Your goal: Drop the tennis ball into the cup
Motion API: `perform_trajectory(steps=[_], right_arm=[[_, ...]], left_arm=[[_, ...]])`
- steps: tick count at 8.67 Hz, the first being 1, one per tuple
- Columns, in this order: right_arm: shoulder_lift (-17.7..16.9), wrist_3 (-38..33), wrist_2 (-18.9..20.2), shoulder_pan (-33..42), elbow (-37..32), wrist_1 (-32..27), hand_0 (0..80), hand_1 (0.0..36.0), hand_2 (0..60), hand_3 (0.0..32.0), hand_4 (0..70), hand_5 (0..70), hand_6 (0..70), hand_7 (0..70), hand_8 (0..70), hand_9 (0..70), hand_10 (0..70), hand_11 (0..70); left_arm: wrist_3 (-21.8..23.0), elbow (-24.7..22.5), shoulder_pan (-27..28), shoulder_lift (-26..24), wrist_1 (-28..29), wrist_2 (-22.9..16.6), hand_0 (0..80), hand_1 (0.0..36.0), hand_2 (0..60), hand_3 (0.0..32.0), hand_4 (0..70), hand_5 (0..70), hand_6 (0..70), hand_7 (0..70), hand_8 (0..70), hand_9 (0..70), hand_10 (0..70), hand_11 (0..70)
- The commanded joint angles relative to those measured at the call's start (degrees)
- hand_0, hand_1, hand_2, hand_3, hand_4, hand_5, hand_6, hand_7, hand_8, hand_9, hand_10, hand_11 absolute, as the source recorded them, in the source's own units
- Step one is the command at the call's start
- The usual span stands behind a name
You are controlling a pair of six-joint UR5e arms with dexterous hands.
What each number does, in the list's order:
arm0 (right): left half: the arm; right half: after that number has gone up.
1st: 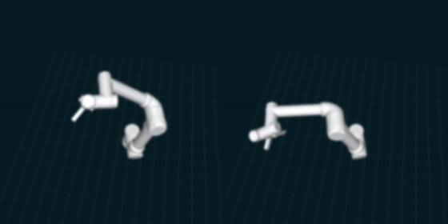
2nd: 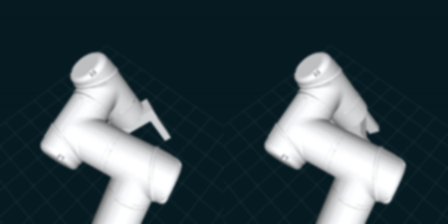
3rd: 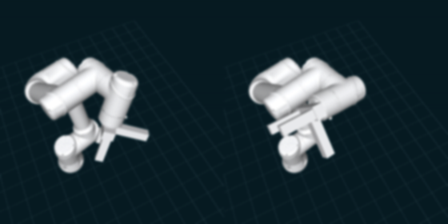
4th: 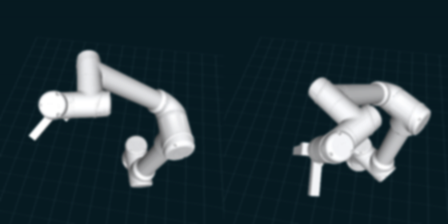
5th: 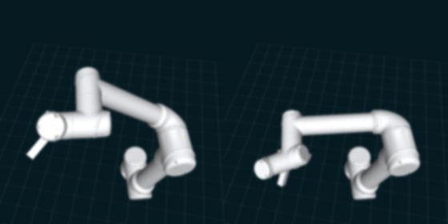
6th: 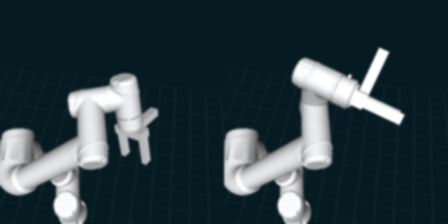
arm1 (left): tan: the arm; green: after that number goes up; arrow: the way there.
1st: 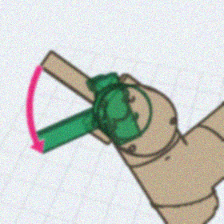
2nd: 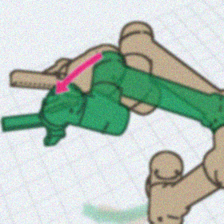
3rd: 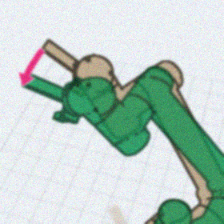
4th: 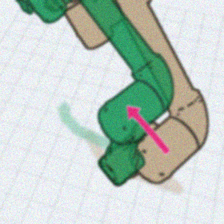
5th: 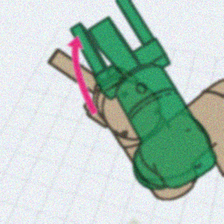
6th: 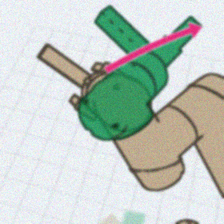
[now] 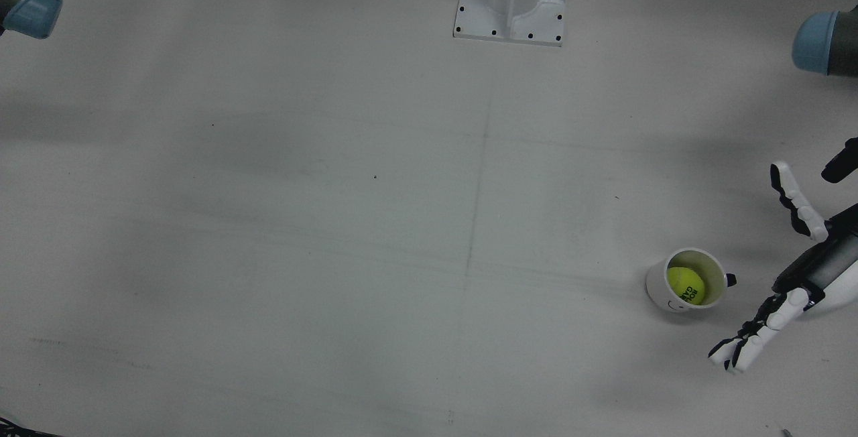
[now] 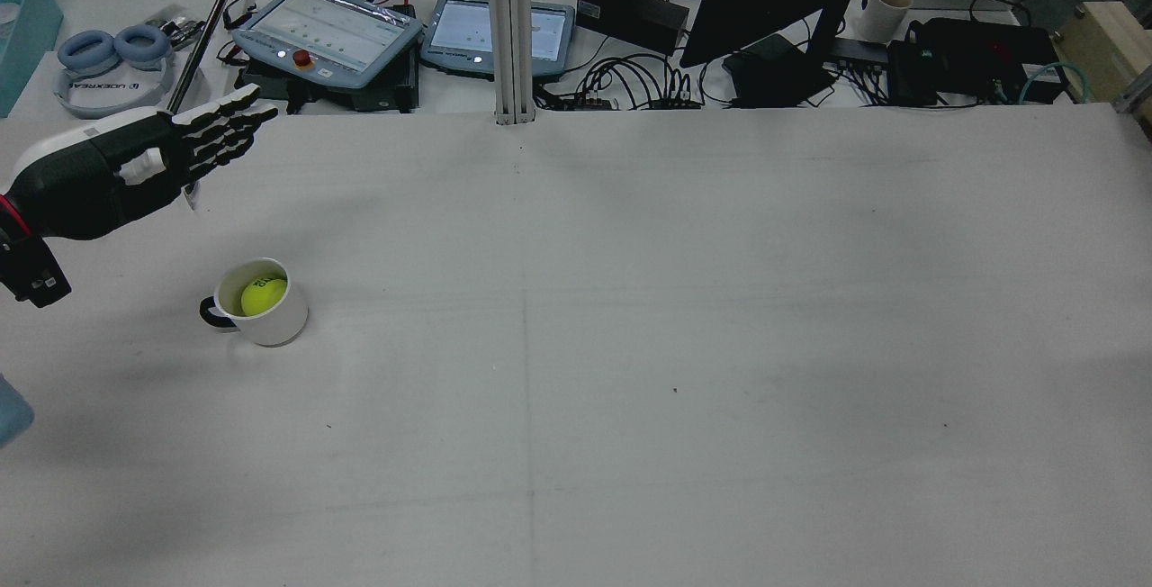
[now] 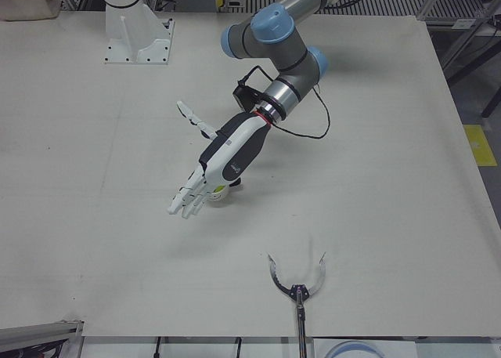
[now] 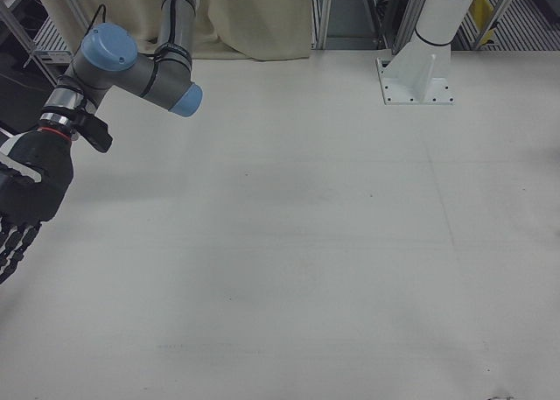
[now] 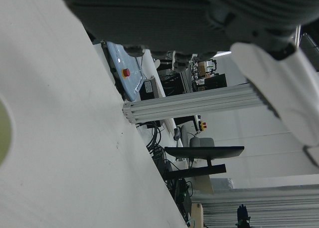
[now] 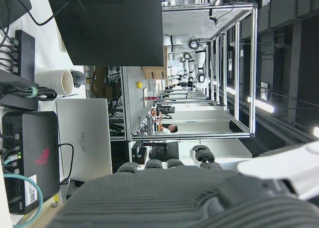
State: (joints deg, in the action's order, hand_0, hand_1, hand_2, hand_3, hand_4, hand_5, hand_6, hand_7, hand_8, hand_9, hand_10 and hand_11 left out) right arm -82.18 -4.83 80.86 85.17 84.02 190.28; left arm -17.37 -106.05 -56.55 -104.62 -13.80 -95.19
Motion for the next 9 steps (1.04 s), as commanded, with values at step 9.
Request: perform_trajectory(steps=[9], right_arm=[[0.0,0.0,0.0,0.1,0.1,0.0,0.0,0.0,0.0,0.0,0.0,0.0,0.0,0.0,0.0,0.0,0.0,0.0]], left_arm=[[4.8,15.2,-21.1,-3.5,-1.3,3.2,0.0,0.0,0.0,0.0,0.0,0.0,0.0,2.9,0.0,0.0,0.0,0.0]])
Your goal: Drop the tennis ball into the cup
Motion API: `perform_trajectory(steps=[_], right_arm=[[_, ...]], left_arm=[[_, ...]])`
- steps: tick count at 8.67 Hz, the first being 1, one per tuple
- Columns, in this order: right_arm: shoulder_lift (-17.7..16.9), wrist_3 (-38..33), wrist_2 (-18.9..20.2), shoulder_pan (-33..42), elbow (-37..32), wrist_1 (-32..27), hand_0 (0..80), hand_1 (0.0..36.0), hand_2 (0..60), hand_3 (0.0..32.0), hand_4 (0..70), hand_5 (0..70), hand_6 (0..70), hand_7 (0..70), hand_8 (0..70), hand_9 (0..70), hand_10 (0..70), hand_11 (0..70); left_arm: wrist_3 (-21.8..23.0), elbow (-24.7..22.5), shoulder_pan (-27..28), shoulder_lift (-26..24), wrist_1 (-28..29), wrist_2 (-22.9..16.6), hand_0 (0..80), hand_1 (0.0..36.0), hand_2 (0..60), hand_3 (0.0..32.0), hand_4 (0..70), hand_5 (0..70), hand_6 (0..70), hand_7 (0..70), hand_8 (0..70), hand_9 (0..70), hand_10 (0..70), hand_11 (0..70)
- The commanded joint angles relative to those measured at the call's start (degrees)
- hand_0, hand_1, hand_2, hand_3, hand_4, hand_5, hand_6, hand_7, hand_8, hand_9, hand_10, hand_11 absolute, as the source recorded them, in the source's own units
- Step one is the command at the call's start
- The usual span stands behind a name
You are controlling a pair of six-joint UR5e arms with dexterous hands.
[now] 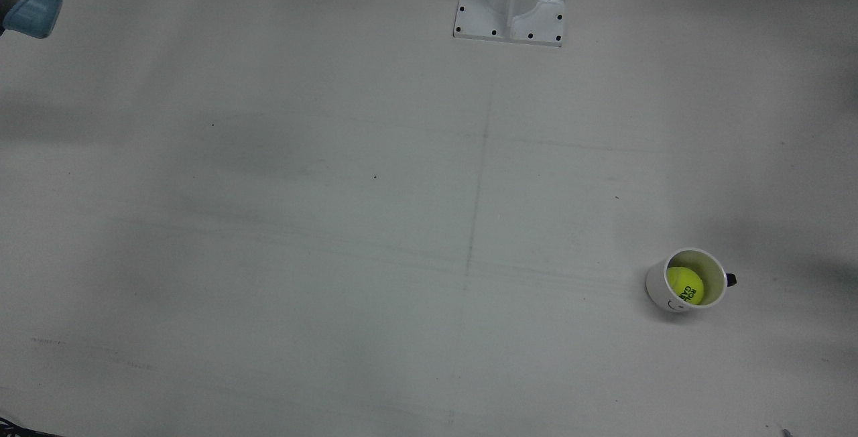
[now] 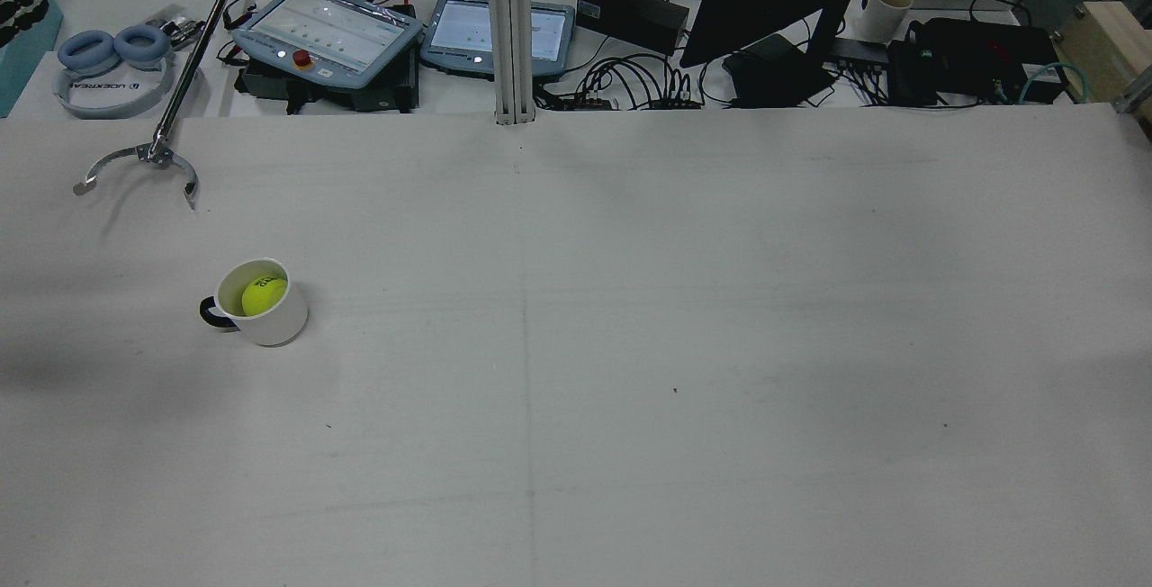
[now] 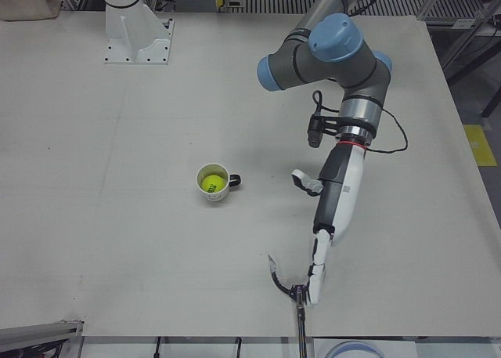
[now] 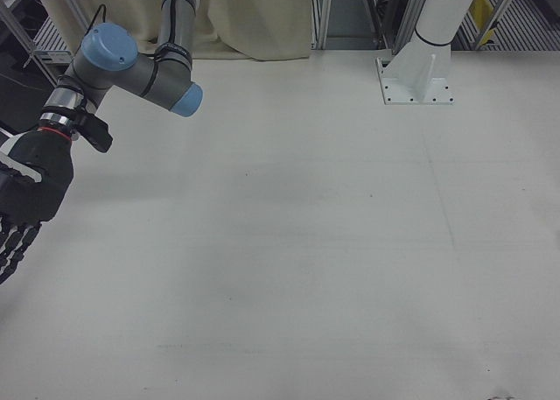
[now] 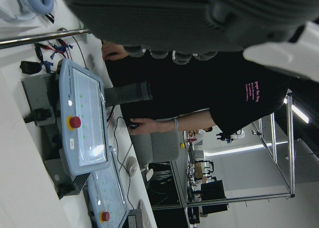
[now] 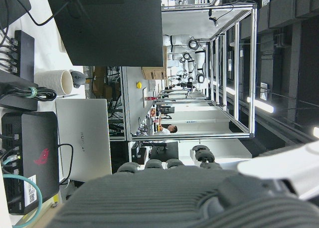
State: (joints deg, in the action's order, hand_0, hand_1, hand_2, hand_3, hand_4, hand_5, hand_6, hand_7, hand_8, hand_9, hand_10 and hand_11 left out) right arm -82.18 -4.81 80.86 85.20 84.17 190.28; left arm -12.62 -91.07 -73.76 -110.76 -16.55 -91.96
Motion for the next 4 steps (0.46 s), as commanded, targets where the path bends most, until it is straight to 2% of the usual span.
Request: perform_trajectory(steps=[1,2,4], right_arm=[[0.0,0.0,0.0,0.1,-0.1,0.0,0.0,0.0,0.0,0.0,0.0,0.0,0.0,0.0,0.0,0.0,0.0,0.0],[0.0,0.0,0.0,0.1,-0.1,0.0,0.0,0.0,0.0,0.0,0.0,0.0,0.0,0.0,0.0,0.0,0.0,0.0],[0.0,0.0,0.0,0.0,-0.1,0.0,0.0,0.0,0.0,0.0,0.0,0.0,0.0,0.0,0.0,0.0,0.0,0.0]], left_arm=[[0.1,0.1,-3.9,3.3,1.5,-0.1,0.0,0.0,0.0,0.0,0.0,0.0,0.0,4.4,0.0,0.0,0.0,0.0],[0.1,-0.1,-4.1,3.9,1.9,-0.1,0.0,0.0,0.0,0.0,0.0,0.0,0.0,7.2,0.0,0.0,0.0,0.0],[0.0,-0.1,-5.2,4.2,2.2,-0.1,0.0,0.0,0.0,0.0,0.0,0.0,0.0,7.0,0.0,0.1,0.0,0.0]])
